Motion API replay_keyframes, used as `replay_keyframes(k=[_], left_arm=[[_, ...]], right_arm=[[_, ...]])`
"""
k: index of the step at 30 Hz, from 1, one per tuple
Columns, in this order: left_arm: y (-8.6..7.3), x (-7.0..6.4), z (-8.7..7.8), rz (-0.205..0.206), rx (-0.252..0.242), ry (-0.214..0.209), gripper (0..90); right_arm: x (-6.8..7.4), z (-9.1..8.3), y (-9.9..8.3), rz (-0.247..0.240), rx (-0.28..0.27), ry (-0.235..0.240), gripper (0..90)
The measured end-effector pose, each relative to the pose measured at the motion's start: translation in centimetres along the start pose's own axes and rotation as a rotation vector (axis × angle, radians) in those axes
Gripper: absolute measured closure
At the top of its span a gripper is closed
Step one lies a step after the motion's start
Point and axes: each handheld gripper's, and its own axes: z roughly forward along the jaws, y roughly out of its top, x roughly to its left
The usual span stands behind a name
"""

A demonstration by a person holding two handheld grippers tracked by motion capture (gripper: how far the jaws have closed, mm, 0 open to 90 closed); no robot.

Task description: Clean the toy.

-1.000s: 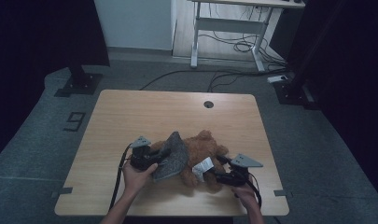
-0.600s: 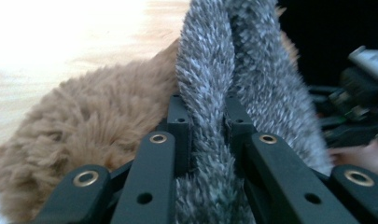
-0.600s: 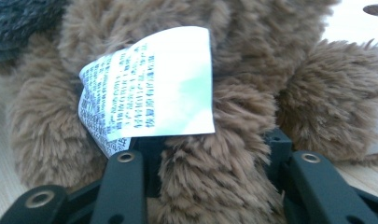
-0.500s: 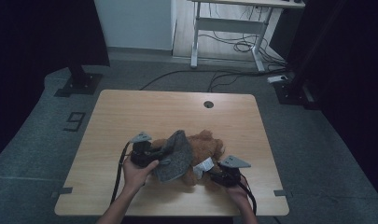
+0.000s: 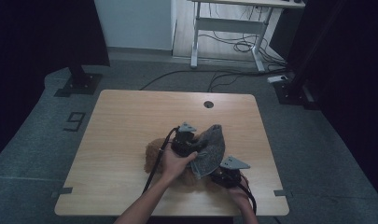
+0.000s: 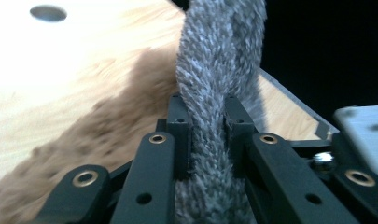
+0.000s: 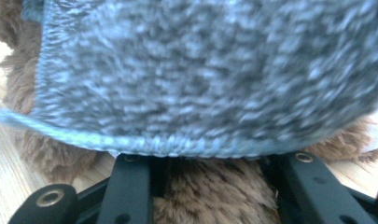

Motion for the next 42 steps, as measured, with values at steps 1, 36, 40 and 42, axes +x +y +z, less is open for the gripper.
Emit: replay_keyframes(k=[1,36,40,42], left_arm=[[-0.2,0.4,-0.2,-0.020,-0.007,-0.007,76.9],[-8.3,10.2,-12.3,-0.075,-0.042,0.293,76.7],[-10.5,11.2,-12.0,-0.108,-0.002,0.298,76.7],[-10.9,11.6,-12.1,-0.124,-0.003,0.291,76.7]], right_arm=[[0.0,0.0,0.0,-0.004,0.005,0.000,60.1],[0.2,0.2,-0.3,0.011,0.050,-0.025,61.1],[0.2,0.2,-0.3,0.015,0.052,-0.029,61.0],[0.1,0.2,-0.4,0.018,0.052,-0.029,61.0]])
